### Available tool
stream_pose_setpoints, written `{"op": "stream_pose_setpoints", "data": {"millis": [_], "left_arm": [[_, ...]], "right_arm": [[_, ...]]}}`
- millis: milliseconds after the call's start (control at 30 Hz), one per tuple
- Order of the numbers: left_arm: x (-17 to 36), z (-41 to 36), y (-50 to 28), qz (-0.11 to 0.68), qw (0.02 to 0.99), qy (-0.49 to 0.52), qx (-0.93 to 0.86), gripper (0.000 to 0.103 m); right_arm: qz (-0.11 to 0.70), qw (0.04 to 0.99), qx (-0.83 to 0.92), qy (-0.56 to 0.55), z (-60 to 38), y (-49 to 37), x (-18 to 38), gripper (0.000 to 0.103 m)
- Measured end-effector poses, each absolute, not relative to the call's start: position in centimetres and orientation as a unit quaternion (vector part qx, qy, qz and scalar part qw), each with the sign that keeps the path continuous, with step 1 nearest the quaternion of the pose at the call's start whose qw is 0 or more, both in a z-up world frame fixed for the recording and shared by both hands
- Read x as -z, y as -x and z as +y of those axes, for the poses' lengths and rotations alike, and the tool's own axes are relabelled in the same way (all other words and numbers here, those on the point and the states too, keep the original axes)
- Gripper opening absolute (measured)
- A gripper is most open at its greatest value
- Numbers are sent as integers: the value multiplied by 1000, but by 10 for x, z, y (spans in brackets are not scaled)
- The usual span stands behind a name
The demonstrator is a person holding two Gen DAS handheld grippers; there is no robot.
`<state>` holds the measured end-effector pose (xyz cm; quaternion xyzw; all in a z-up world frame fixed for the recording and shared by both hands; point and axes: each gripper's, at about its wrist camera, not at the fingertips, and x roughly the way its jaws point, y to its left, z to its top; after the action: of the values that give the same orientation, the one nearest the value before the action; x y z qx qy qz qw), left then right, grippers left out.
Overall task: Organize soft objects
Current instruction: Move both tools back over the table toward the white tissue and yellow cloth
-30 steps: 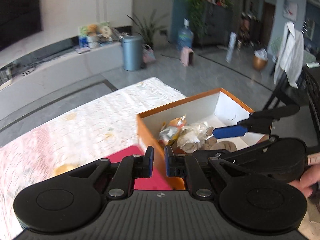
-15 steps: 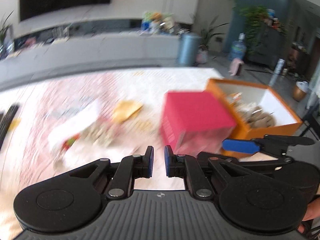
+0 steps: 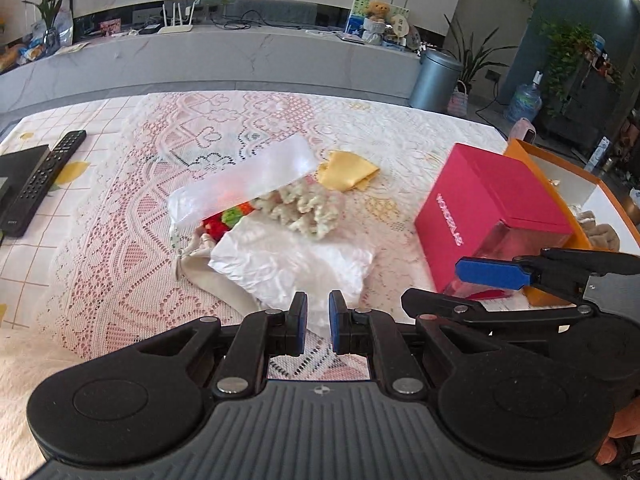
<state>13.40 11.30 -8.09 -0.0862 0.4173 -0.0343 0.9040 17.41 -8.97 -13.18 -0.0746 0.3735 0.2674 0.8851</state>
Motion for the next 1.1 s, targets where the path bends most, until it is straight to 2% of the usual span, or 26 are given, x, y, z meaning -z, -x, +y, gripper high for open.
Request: {"op": "stream_pose_setpoints", "data": {"millis": [367, 400, 500, 633, 700, 800, 867, 933, 1100], "left_arm": [[86, 143, -161, 403, 907, 120, 24, 12], [84, 145, -166, 402, 909, 110, 24, 16], [80, 146, -182, 399, 914, 67, 31, 37], [79, 151, -204, 405, 913, 12, 51, 57], [81, 152, -213, 406, 911, -21, 70, 59], [88, 149, -224, 408, 904, -82, 97, 71], [96, 147, -231, 416, 895, -118, 108, 72], [102, 149, -236, 420, 890, -145, 106, 72], [105, 159, -246, 428, 881, -149, 139, 72]], "right_arm": [[367, 882, -276, 104, -64, -210, 137, 53], [365, 881, -280, 107, -60, -214, 136, 53], [358, 879, -290, 121, -50, -226, 134, 53], [357, 878, -290, 131, -41, -246, 133, 53], [359, 880, -285, 127, -41, -257, 129, 53], [358, 882, -282, 122, -41, -273, 121, 53], [367, 876, -287, 126, -35, -283, 122, 51], [382, 867, -296, 125, -29, -293, 125, 43], [413, 847, -314, 118, -15, -307, 144, 35]]}}
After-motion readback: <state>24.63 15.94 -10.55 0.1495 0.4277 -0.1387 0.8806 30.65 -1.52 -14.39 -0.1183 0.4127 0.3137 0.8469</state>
